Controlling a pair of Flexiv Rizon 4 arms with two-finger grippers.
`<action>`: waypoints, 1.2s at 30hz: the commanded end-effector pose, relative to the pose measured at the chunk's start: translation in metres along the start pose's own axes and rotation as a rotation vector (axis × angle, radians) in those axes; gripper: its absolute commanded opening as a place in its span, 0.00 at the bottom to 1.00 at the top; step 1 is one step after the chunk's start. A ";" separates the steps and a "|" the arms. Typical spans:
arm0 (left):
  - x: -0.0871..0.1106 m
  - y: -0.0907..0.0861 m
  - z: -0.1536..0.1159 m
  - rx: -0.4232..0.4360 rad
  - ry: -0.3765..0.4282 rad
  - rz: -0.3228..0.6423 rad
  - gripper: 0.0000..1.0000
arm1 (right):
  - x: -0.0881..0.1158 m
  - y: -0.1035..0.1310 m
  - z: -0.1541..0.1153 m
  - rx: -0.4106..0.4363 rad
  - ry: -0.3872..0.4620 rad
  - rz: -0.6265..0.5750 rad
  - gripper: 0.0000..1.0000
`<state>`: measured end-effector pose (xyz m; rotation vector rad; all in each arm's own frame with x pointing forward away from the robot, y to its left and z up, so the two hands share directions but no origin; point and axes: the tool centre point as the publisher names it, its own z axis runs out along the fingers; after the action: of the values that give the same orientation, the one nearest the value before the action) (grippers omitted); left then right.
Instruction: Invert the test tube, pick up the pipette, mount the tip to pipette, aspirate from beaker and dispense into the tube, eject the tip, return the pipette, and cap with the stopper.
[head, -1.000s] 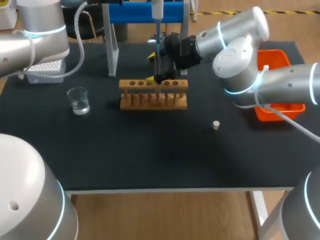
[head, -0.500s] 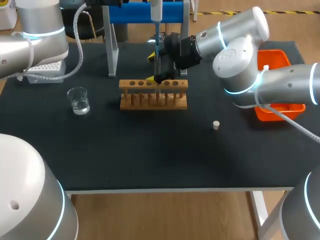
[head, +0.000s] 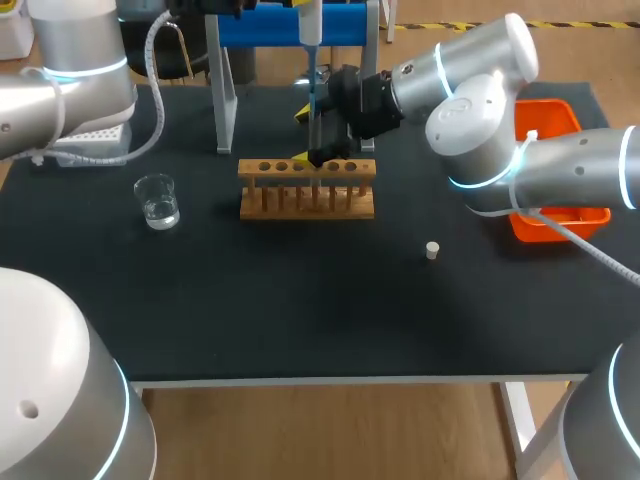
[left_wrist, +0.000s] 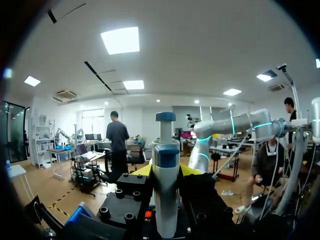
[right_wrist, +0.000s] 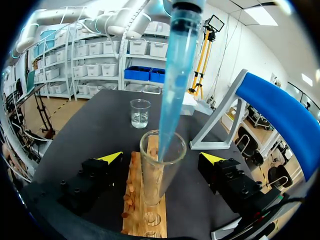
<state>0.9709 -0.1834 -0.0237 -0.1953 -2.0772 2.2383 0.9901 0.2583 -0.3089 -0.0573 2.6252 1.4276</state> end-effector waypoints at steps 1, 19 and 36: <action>-0.002 0.002 0.000 0.003 0.008 0.003 0.00 | 0.000 0.000 0.000 0.002 0.001 0.000 1.00; -0.001 0.012 0.000 0.002 0.009 0.007 0.00 | 0.000 0.000 0.000 0.002 0.001 0.000 1.00; -0.003 0.017 0.002 -0.007 0.018 0.006 0.00 | 0.000 0.000 0.000 0.002 0.001 0.000 1.00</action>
<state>0.9713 -0.1872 -0.0397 -0.2120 -2.0834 2.2279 0.9901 0.2583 -0.3089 -0.0573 2.6252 1.4276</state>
